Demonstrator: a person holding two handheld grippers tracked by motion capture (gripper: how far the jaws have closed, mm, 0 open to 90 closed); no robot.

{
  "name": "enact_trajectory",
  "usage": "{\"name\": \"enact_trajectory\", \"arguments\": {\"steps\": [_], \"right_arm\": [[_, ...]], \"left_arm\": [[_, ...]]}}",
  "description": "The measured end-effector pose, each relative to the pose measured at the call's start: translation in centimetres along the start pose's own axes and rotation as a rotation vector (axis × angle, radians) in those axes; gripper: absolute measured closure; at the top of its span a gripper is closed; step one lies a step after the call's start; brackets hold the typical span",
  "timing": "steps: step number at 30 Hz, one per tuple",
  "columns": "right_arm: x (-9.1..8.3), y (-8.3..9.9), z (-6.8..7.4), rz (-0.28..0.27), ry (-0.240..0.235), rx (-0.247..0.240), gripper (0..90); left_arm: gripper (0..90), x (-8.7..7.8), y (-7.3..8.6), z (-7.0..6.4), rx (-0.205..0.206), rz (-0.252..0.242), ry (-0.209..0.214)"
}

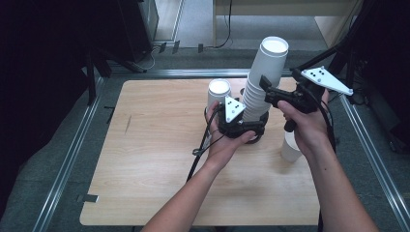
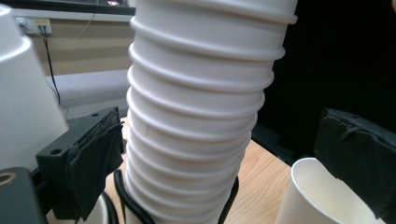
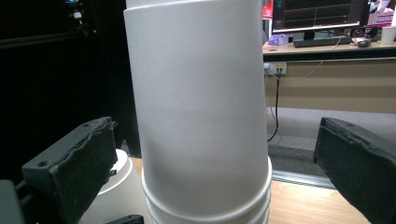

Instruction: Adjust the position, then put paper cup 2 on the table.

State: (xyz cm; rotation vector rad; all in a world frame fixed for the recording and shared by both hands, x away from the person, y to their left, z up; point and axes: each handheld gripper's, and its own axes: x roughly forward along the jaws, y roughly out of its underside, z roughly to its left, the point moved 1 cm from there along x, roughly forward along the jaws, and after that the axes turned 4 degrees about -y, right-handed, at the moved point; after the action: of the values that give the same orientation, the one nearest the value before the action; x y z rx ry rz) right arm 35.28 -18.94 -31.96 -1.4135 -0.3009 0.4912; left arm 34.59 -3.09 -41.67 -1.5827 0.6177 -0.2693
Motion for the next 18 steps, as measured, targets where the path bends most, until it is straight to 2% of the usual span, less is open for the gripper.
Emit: {"name": "enact_trajectory", "arguments": {"steps": [6,10,14,18], "right_arm": [[0.5,-0.4,-0.1,0.006,-0.012,0.003,0.0],[0.7,-0.8,-0.2,0.009,-0.017,-0.018,0.0],[0.9,-1.0,-0.1,0.015,-0.043,-0.017,0.0],[1.2,-1.0,-0.3,0.028,-0.044,-0.024,0.3]], "left_arm": [[1.6,0.5,-0.2,-0.6,0.015,-0.023,-0.022],[1.7,1.1,-0.2,-0.9,0.021,-0.04,-0.025],[1.7,1.4,-0.4,-0.9,0.029,-0.042,-0.041],[1.7,1.5,-0.7,-0.9,0.021,-0.05,-0.054]]}}
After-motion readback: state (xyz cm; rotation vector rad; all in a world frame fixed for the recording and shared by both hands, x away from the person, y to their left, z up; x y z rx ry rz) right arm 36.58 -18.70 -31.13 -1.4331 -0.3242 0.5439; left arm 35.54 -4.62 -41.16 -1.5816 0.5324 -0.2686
